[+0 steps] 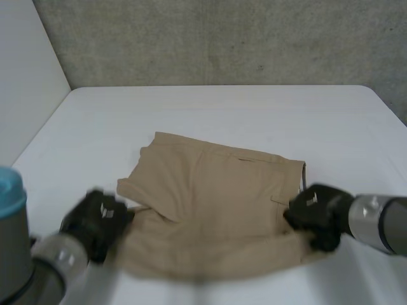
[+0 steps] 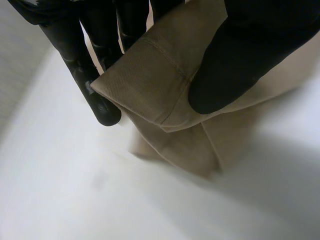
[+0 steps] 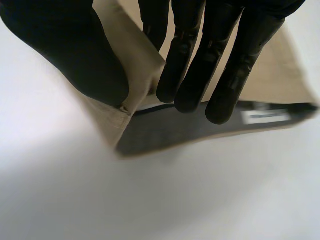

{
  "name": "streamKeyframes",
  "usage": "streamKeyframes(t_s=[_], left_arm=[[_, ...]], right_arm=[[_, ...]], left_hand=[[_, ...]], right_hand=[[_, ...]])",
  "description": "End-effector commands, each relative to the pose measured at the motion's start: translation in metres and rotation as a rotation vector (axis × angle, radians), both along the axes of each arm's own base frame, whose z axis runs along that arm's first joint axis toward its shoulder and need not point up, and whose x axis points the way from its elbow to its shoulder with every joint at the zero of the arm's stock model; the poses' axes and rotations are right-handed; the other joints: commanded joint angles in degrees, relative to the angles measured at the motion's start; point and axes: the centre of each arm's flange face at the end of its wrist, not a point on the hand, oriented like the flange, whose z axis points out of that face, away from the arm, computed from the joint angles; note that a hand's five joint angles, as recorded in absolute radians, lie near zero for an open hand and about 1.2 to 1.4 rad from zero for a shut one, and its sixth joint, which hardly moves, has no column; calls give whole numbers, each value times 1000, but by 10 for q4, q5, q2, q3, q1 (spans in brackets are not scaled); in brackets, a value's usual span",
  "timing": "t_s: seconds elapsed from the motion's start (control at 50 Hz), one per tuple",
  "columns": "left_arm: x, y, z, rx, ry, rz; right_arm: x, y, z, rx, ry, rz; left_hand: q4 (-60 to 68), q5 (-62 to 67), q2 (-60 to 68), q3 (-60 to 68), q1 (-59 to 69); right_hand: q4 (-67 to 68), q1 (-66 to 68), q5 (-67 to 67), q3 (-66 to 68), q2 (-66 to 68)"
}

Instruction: Fold the shorts.

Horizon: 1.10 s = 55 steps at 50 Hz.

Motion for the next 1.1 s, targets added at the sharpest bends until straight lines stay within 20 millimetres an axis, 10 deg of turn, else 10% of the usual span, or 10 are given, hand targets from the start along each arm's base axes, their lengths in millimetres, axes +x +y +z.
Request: streamKeyframes(t_s=[0.02,0.38,0.46,0.76,0.92,1.1], left_arm=[[-40,-75,7,-284,165,4],[-112,-200,-58,-516,267,1],[-120,-208,-62,-527,257,-1],[-97,-182,6,-582,302,119],[-73,-136,12,-360,399,165],[-57,-108,-8,-69,538,283]], right_arm=[[12,-57,-9,-148,-131,-160],[24,-149,-46,-494,-51,-347],[30,-154,-49,-513,-50,-371],[23,-132,33,-626,-310,-426],[13,-70,1,-263,-261,-360],[1,-48,-42,-90,-311,-382]], left_hand=[[113,137,113,117,165],[67,90,67,70,119],[-587,-563,-587,-583,-535],[-587,-563,-587,-583,-535],[-587,-563,-587,-583,-535],[-576,-553,-576,-573,-524]], right_hand=[[117,239,133,124,129],[117,239,133,124,129],[-583,-461,-567,-576,-571],[-583,-461,-567,-576,-571],[-583,-461,-567,-576,-571],[-484,-363,-469,-478,-473]])
